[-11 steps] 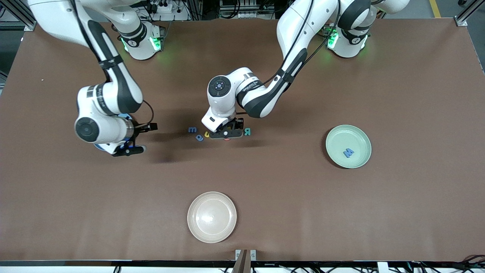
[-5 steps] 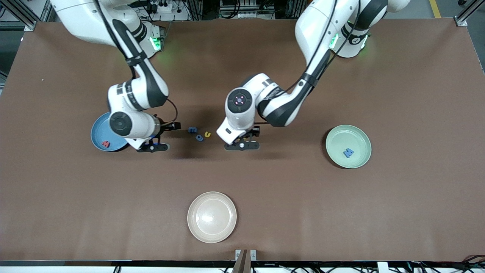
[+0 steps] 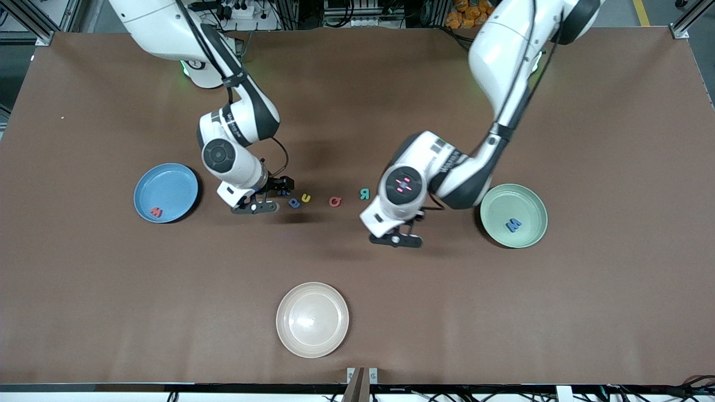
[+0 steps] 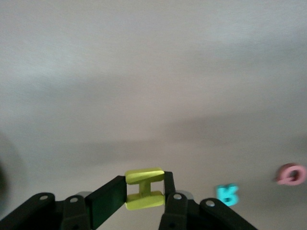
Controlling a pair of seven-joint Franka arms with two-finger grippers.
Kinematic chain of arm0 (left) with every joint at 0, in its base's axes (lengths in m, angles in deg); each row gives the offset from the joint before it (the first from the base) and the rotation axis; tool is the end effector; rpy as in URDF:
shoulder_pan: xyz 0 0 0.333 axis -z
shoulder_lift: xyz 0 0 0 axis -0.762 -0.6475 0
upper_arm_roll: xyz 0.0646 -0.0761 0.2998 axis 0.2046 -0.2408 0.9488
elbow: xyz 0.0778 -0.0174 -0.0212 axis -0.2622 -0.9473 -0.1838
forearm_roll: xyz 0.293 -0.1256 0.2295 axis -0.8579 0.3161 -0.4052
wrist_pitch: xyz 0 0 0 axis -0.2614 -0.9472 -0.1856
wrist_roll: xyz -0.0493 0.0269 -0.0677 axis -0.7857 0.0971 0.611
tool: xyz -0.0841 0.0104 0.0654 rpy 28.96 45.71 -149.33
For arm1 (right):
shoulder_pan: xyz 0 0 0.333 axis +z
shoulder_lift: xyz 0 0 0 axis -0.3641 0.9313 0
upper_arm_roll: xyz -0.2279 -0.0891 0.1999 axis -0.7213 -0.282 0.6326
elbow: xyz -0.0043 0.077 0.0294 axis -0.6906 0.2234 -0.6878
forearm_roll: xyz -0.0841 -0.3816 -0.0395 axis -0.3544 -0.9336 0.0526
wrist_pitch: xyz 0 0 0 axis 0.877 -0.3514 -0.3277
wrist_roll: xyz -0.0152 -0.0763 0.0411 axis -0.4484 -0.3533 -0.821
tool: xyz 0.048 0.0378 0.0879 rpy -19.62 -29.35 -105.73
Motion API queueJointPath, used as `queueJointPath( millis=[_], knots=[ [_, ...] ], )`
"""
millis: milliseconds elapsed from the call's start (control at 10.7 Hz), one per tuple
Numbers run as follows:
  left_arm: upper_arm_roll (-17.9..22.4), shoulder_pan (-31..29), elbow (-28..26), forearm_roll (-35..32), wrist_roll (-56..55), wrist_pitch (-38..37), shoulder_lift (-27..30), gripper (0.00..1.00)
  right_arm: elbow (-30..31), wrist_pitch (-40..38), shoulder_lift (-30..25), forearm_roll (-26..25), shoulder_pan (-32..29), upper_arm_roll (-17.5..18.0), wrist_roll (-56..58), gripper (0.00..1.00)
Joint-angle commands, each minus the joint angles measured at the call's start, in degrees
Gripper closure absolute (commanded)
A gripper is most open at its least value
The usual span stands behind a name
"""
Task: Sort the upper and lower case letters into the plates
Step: 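Carry the H toward the green plate while the right gripper grasps blue E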
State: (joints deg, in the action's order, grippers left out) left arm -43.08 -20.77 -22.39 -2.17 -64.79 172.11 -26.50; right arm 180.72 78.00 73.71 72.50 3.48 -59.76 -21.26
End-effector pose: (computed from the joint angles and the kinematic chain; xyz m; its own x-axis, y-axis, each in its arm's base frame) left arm 0.6034 -0.4128 0.2766 0.9747 -0.1631 -0.1525 -0.1667 -0.9860 -0.0108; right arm 0.4902 0.2575 0.1988 0.9897 0.0480 -0.1349 0.0380 -0.9964 -0.0755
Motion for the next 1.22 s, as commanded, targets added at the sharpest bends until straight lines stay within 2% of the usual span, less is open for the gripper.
queueJointPath(
  millis=[0,94,281,562,749,937,1124],
  knots=[
    [-0.76,-5.47,-9.25,1.22,9.21,-0.33,7.10,0.98,2.14,3.11,-1.07,0.83,1.96,-0.42,-1.46,0.02],
    [-0.68,-6.36,-11.55,1.22,11.94,-0.33,9.04,0.98,2.14,3.21,-0.90,0.74,2.93,-0.42,-3.04,0.03],
    [-0.68,-13.81,-15.51,1.22,22.21,-0.59,12.64,0.98,2.06,4.44,-0.28,0.65,3.03,-0.51,-3.15,0.04],
    [-0.50,-21.29,-17.98,0.61,28.30,-2.96,15.82,0.98,2.14,7.60,1.38,0.57,4.17,-0.51,-3.23,0.04],
    [-0.59,-26.39,-19.21,0.43,33.06,-3.05,15.30,0.98,2.23,7.96,1.83,0.48,4.08,-0.69,-3.23,0.04],
    [-0.50,-27.20,-20.45,0.43,33.15,-2.35,14.69,0.98,2.23,8.05,2.44,0.48,4.08,-0.77,-3.93,0.05],
    [-0.59,-29.74,-21.06,0.43,33.15,-1.82,13.63,0.96,2.14,7.96,2.53,0.48,4.08,-0.77,-4.73,0.12]
  ],
)
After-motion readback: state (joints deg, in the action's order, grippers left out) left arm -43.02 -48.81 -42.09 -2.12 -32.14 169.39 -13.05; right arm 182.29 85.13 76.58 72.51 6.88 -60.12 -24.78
